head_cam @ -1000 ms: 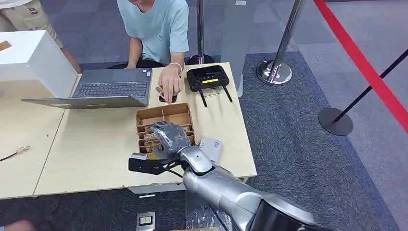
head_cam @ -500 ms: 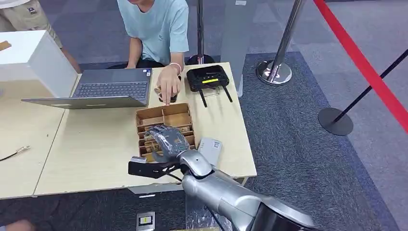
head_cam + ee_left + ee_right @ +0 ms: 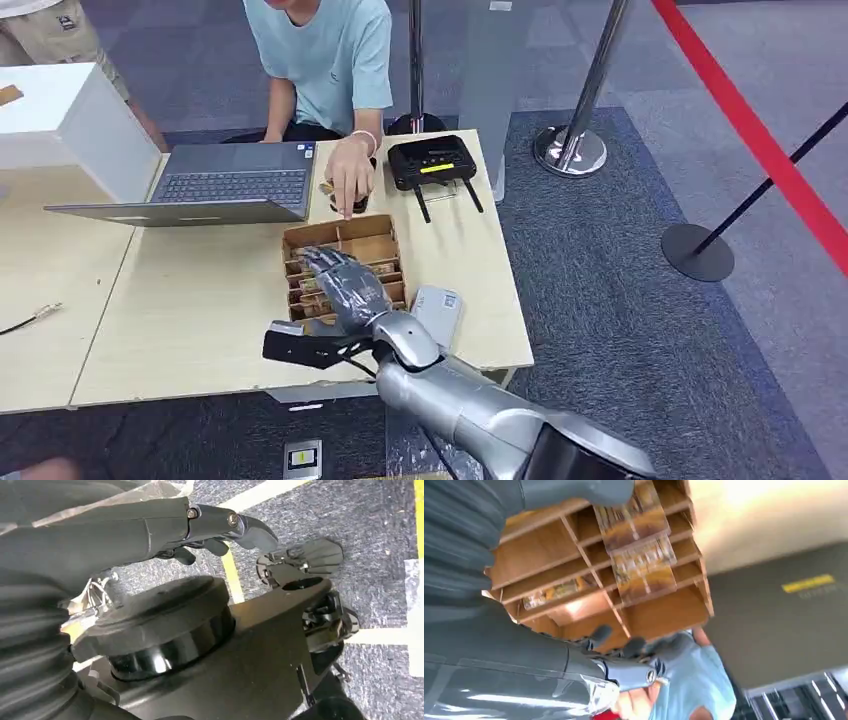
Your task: Pass the card to the sensor for recognition and then transmit it.
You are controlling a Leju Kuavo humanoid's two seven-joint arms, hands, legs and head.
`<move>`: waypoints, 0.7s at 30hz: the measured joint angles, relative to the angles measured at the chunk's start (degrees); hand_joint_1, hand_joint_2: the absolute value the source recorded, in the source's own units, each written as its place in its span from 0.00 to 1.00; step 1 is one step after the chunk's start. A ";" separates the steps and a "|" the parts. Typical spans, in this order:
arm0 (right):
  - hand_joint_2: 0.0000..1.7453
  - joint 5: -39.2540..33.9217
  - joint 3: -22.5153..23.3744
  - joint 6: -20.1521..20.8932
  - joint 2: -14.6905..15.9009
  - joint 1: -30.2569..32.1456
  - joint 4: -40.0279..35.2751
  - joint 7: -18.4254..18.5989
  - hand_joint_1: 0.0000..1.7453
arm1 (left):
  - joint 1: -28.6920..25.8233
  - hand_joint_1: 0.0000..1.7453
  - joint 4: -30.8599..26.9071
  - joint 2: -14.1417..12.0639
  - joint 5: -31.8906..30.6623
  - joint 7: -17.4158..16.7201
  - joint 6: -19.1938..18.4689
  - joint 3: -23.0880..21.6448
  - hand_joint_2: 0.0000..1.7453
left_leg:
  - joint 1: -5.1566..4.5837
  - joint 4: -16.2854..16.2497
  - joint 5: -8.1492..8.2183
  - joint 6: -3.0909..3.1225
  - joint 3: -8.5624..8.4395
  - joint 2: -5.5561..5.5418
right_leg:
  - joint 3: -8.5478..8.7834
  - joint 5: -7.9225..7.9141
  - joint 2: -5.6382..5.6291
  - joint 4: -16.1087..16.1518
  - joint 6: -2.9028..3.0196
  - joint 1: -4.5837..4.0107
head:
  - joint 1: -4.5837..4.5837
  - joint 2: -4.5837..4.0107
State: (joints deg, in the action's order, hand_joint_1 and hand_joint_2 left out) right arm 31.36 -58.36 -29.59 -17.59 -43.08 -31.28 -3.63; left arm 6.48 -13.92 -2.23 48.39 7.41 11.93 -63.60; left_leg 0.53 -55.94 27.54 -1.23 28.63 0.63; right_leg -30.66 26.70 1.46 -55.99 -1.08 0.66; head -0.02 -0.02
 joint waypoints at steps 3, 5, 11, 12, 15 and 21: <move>1.00 0.40 0.72 -0.31 1.07 -0.72 -3.50 1.20 0.06 | -0.01 0.00 0.00 -0.74 -0.42 0.11 0.37 0.00 1.00 | 0.00 0.00 0.00 0.00 0.01 0.00 | 0.00 0.00 0.00 0.00 0.00 0.00 | 0.00 0.00; 1.00 0.92 1.16 -0.85 1.79 -2.03 -5.78 2.29 0.05 | -0.04 0.00 0.02 -1.14 -0.85 1.18 0.72 0.00 1.00 | 0.00 0.00 0.00 0.00 0.00 0.01 | 0.00 0.00 0.00 0.00 0.00 0.00 | 0.00 0.00; 1.00 2.65 3.56 -1.86 4.64 -6.22 -13.14 6.74 0.00 | -0.05 0.00 0.02 -1.46 -1.57 2.75 1.22 -0.02 1.00 | -0.01 -0.02 0.00 0.00 -0.02 0.02 | 0.01 0.00 0.00 0.00 0.00 0.00 | 0.00 0.00; 1.00 3.39 4.12 -1.75 5.84 -6.53 -15.11 8.23 0.00 | -0.07 0.00 0.02 -1.53 -1.57 2.67 1.31 -0.02 1.00 | -0.02 -0.03 0.00 0.00 -0.01 0.00 | 0.01 0.00 0.00 0.00 0.00 0.00 | 0.00 0.00; 1.00 4.66 5.48 -1.23 8.52 -7.35 -19.49 10.73 0.00 | -0.09 0.00 0.02 -1.79 -1.33 2.86 1.51 0.00 1.00 | -0.04 -0.03 0.01 0.00 -0.01 0.01 | 0.00 0.00 0.00 0.01 0.00 0.00 | 0.00 0.00; 1.00 6.67 8.00 1.38 14.04 -7.90 -27.98 15.54 0.00 | 0.10 0.00 0.02 -2.16 -1.01 3.08 1.66 0.00 1.00 | -0.03 -0.04 0.04 0.00 -0.01 0.00 | 0.00 0.02 0.00 0.01 -0.03 0.01 | 0.00 0.00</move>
State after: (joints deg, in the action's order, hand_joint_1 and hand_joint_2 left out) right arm 38.03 -50.36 -28.22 -3.56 -50.98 -59.26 11.91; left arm 6.58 -13.90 -4.39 47.39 10.49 13.60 -63.60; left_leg 0.50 -55.98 27.58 -1.23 28.62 0.62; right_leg -30.66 26.71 1.46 -55.97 -1.11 0.67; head -0.02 -0.02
